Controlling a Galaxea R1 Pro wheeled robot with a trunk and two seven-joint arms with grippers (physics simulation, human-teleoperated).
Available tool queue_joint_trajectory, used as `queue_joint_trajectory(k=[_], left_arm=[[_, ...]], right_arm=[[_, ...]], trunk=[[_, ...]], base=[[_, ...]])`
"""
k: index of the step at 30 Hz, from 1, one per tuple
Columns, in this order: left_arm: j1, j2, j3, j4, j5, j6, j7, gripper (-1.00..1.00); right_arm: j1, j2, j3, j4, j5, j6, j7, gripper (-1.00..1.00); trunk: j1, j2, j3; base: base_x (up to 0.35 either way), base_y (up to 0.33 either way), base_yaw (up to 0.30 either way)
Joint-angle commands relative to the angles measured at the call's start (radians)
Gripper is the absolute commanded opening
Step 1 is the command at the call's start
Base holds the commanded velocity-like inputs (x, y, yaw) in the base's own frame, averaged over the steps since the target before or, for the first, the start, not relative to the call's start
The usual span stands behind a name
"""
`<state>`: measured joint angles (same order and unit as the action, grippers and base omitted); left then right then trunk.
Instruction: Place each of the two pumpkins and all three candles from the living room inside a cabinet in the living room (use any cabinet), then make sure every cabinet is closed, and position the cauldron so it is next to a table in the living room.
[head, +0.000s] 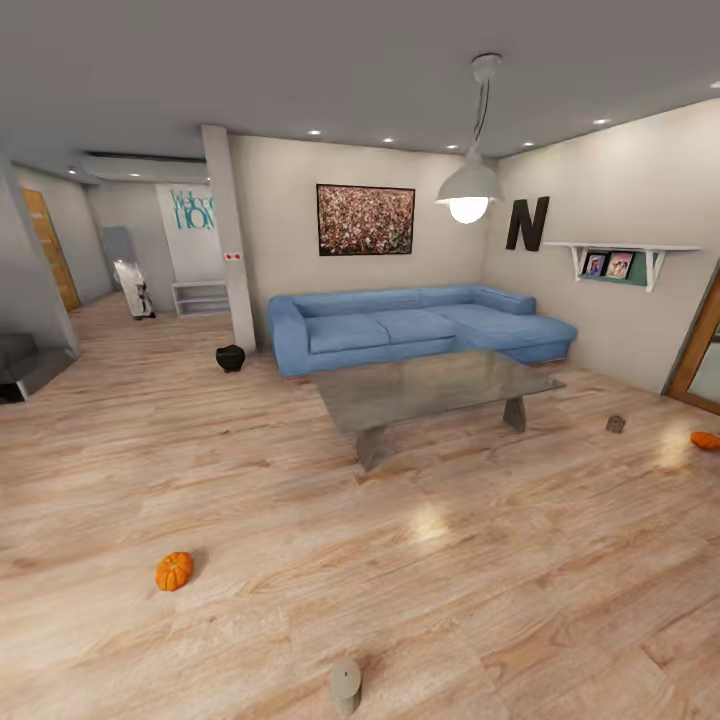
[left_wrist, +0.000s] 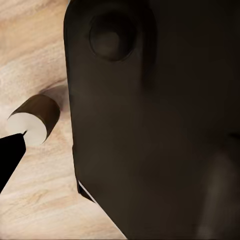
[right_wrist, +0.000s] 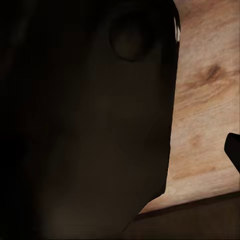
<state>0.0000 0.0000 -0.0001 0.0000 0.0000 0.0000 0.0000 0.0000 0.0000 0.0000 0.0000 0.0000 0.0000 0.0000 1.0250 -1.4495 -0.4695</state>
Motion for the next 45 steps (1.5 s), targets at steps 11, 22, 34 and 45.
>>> queue_joint_trajectory(k=[11, 22, 34, 45], left_arm=[[-0.001, 0.032, -0.005, -0.006, 0.0, -0.001, 0.002, 1.0], [-0.001, 0.043, -0.005, -0.006, 0.0, -0.002, 0.002, 1.0], [-0.002, 0.043, -0.005, -0.006, 0.0, -0.002, 0.002, 1.0], [-0.002, 0.043, -0.005, -0.006, 0.0, -0.002, 0.002, 1.0]], right_arm=[[-0.003, -0.002, -0.004, 0.003, -0.002, -0.002, -0.012, 1.0], [-0.003, -0.002, -0.003, 0.003, -0.002, -0.003, -0.012, 1.0], [-0.003, -0.001, -0.002, 0.003, 0.0, -0.005, -0.012, 1.0], [-0.003, -0.002, -0.002, 0.003, -0.001, -0.005, -0.012, 1.0]], trunk=[[0.0, 0.0, -0.001], [0.0, 0.0, -0.001], [0.0, 0.0, -0.001], [0.0, 0.0, -0.001]], base=[[0.0, 0.0, 0.0], [0.0, 0.0, 0.0], [0.0, 0.0, 0.0], [0.0, 0.0, 0.0]])
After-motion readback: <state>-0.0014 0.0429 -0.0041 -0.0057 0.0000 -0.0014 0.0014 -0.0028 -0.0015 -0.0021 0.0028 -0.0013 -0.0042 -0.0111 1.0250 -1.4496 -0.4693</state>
